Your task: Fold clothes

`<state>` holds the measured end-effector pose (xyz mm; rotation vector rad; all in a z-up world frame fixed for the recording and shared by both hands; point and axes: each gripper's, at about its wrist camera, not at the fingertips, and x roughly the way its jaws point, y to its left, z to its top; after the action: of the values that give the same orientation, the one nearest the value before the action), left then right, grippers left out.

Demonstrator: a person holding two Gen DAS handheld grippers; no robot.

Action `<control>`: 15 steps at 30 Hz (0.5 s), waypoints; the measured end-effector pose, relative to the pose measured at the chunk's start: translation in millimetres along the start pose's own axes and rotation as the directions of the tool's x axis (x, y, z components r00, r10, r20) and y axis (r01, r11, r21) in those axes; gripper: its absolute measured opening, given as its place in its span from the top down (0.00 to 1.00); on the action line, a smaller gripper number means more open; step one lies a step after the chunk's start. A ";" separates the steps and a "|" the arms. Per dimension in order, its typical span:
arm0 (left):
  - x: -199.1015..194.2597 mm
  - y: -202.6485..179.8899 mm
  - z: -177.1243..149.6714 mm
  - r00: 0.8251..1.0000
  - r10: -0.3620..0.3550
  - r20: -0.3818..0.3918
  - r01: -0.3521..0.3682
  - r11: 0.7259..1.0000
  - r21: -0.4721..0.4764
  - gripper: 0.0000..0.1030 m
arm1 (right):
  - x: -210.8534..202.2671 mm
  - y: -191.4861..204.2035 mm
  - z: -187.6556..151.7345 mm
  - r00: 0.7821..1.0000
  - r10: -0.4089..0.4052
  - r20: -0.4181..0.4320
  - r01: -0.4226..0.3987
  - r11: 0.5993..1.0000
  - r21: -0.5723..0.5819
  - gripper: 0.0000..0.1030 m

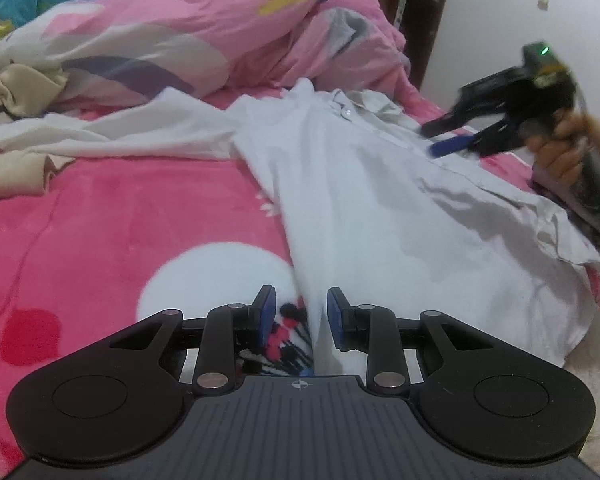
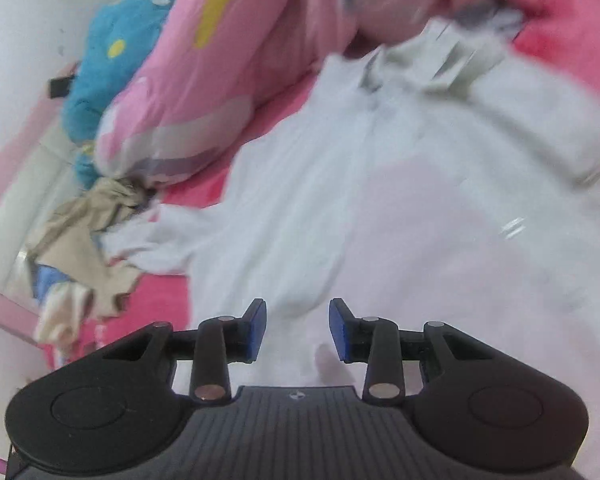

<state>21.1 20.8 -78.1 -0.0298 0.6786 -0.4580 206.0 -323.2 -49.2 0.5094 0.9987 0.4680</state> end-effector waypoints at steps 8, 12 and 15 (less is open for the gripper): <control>-4.9 -10.9 -9.6 0.999 0.029 -0.018 -0.028 0.999 0.023 0.73 | 10.3 -14.5 -32.2 1.000 0.006 0.002 -0.006 0.996 0.085 0.65; -0.4 -9.2 -11.4 0.998 0.030 -0.046 -0.029 0.999 0.020 0.73 | 8.7 -17.4 -64.2 0.999 -0.011 -0.037 0.012 1.000 0.024 0.68; -0.2 -9.0 -11.3 0.998 0.036 -0.047 -0.035 0.999 0.013 0.73 | 6.1 -11.5 -73.2 0.999 -0.045 -0.019 0.044 0.999 -0.026 0.95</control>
<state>10.5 14.2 -85.2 0.0045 0.7218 -0.4298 146.3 -315.1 -92.8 0.4600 1.0200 0.4460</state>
